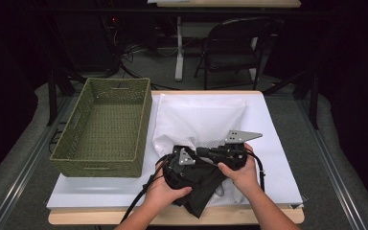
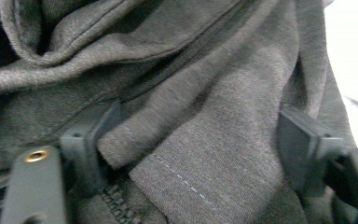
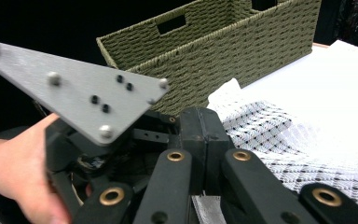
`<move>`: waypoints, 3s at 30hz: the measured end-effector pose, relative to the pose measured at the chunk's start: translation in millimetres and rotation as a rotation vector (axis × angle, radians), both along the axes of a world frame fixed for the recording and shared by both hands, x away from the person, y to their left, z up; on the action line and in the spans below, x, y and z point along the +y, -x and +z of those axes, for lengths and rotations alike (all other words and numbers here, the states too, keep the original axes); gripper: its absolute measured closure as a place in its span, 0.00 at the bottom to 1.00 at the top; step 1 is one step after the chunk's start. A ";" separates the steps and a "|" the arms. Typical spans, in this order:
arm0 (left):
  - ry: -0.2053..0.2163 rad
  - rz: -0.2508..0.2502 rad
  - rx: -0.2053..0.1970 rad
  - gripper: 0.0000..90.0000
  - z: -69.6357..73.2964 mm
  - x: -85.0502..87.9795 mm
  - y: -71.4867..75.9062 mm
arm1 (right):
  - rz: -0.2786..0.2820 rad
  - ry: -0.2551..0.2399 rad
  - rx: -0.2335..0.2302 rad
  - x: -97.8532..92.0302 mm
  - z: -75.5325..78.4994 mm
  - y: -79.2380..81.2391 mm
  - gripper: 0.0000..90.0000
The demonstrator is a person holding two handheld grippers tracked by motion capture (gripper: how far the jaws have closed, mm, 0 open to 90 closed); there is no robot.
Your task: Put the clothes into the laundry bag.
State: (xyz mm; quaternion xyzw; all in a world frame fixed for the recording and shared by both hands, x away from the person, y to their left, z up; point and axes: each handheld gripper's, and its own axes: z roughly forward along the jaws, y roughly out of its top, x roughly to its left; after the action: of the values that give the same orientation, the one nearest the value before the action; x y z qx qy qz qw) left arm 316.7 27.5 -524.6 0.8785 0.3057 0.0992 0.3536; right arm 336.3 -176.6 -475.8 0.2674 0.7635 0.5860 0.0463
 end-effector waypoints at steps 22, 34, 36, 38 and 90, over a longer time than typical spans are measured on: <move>0.121 0.045 -0.021 0.78 11.7 6.2 -16.1 | -0.003 -0.004 0.012 -3.2 -1.2 1.6 1.00; 0.189 0.119 -0.022 0.78 21.3 -0.5 -38.1 | 0.025 -0.015 0.007 2.4 2.2 5.3 1.00; 0.199 0.136 -0.019 0.78 22.0 1.1 -42.8 | 0.024 -0.016 0.009 1.3 1.9 5.0 1.00; 0.200 0.157 -0.022 0.78 21.9 1.4 -46.9 | 0.020 -0.023 0.017 -0.1 1.1 4.2 1.00; 0.064 0.156 0.069 0.35 -18.7 22.3 -27.2 | -0.056 0.023 0.019 -6.3 -12.9 -3.5 1.00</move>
State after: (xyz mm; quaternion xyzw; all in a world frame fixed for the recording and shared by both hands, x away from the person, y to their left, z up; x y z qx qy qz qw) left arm 343.9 49.8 -543.4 0.8431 0.3883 0.0865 0.3618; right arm 339.8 -182.9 -488.6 0.2936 0.7630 0.5730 0.0585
